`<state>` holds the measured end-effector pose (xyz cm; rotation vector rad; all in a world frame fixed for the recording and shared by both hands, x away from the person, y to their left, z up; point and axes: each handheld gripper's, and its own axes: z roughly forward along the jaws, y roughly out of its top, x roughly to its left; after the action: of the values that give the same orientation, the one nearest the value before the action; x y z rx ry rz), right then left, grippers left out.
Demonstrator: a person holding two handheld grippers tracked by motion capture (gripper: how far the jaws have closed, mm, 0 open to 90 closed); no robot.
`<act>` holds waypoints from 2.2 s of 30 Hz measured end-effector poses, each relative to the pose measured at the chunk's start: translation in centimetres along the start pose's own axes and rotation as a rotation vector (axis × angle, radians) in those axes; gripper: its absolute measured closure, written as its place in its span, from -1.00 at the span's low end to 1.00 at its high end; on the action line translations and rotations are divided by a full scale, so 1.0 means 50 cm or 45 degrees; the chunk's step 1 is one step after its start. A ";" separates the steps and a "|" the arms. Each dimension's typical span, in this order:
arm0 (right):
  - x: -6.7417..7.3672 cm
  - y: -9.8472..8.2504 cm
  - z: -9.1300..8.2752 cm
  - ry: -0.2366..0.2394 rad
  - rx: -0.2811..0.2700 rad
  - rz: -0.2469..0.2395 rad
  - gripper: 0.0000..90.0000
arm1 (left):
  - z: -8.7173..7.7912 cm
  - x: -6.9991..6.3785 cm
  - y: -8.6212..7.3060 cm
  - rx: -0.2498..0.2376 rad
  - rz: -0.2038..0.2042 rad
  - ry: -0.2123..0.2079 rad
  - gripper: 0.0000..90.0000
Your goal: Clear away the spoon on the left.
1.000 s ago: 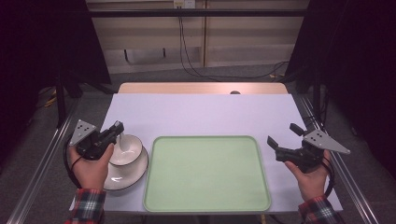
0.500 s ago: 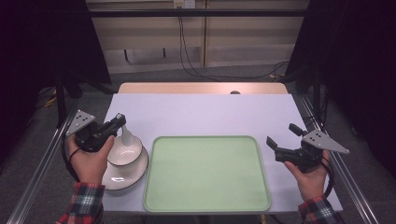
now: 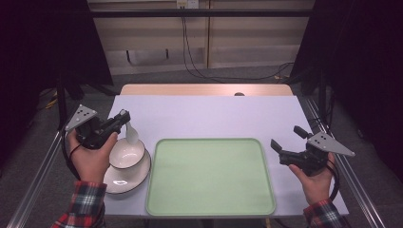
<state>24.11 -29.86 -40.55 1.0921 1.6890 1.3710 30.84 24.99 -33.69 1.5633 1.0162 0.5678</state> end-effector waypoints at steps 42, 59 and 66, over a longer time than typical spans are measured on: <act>0.008 -0.002 0.004 0.019 0.004 -0.015 -0.88 | 0.051 -0.073 -0.003 0.042 -0.027 -0.200 0.90; 0.010 -0.002 0.005 0.031 0.011 -0.021 -0.88 | 0.067 -0.091 -0.024 0.065 -0.035 -0.246 0.90; 0.009 -0.002 0.004 0.034 0.010 -0.023 -0.88 | 0.074 -0.100 -0.034 0.083 -0.025 -0.259 0.90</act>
<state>24.10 -29.37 -40.70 1.0648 1.7203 1.3743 30.75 18.77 -35.41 1.6303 0.9018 0.3566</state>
